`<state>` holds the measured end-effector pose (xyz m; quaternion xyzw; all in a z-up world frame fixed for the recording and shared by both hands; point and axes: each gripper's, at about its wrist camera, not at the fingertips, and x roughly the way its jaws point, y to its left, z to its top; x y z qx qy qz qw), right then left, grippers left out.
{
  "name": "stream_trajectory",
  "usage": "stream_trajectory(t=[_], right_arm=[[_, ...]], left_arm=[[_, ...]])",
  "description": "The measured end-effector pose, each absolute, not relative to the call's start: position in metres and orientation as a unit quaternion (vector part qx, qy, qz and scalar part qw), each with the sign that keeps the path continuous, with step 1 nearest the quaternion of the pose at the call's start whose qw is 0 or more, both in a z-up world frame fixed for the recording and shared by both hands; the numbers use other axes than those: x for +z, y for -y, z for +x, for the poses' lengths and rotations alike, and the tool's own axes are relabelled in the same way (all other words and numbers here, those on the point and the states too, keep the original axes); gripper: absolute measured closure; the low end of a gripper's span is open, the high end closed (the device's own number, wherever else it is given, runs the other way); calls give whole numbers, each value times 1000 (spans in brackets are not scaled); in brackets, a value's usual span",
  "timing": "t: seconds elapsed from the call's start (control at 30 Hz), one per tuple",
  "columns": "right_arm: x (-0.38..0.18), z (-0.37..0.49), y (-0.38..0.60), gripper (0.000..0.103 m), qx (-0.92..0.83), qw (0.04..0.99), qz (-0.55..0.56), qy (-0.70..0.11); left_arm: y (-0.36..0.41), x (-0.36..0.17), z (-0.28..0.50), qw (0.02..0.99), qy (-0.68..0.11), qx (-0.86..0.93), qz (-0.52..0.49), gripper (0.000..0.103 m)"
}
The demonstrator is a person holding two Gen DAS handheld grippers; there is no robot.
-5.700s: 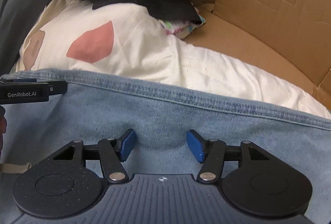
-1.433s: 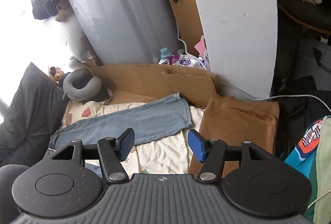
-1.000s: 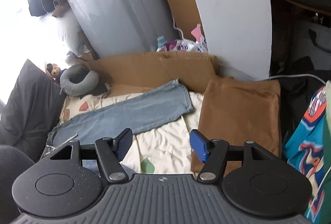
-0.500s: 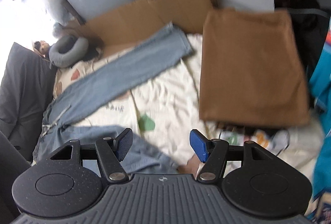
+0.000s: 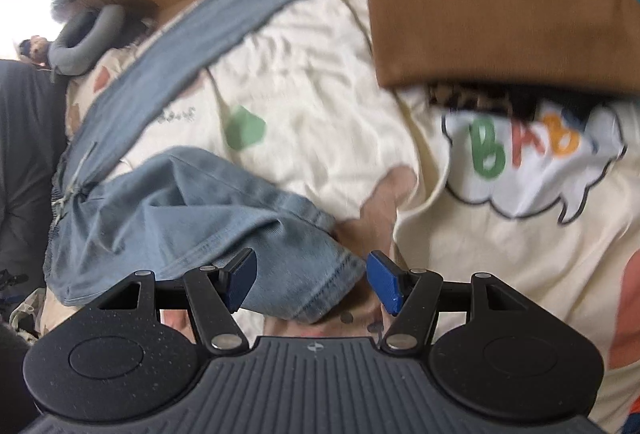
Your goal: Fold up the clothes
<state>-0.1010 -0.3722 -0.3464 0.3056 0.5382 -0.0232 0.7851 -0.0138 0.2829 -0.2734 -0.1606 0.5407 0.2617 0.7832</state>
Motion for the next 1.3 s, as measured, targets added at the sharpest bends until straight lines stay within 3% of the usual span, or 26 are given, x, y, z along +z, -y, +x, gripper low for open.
stream_trajectory(t=[0.3, 0.67, 0.7, 0.83, 0.87, 0.9, 1.03, 1.3], right_arm=[[-384, -91, 367, 36, -48, 769, 301, -561], [-412, -79, 360, 37, -30, 763, 293, -575], [-412, -79, 359, 46, -20, 763, 297, -574], [-406, -83, 353, 64, 9, 767, 280, -577], [-404, -85, 353, 80, 13, 768, 276, -577], [-402, -88, 355, 88, 15, 770, 275, -576], [-390, -101, 360, 97, 23, 778, 281, -561], [-366, -119, 356, 100, 40, 795, 285, -534]], left_arm=[[-278, -310, -13, 762, -563, 266, -179, 24], [-272, -318, -10, 756, -576, 262, -168, 24], [-272, -318, -10, 756, -577, 262, -167, 24], [-271, -314, -13, 758, -575, 264, -156, 24], [-272, -314, -14, 757, -576, 265, -157, 24], [-273, -314, -15, 756, -576, 267, -158, 24], [-273, -316, -20, 752, -577, 274, -163, 24], [-270, -314, -23, 753, -577, 273, -162, 24]])
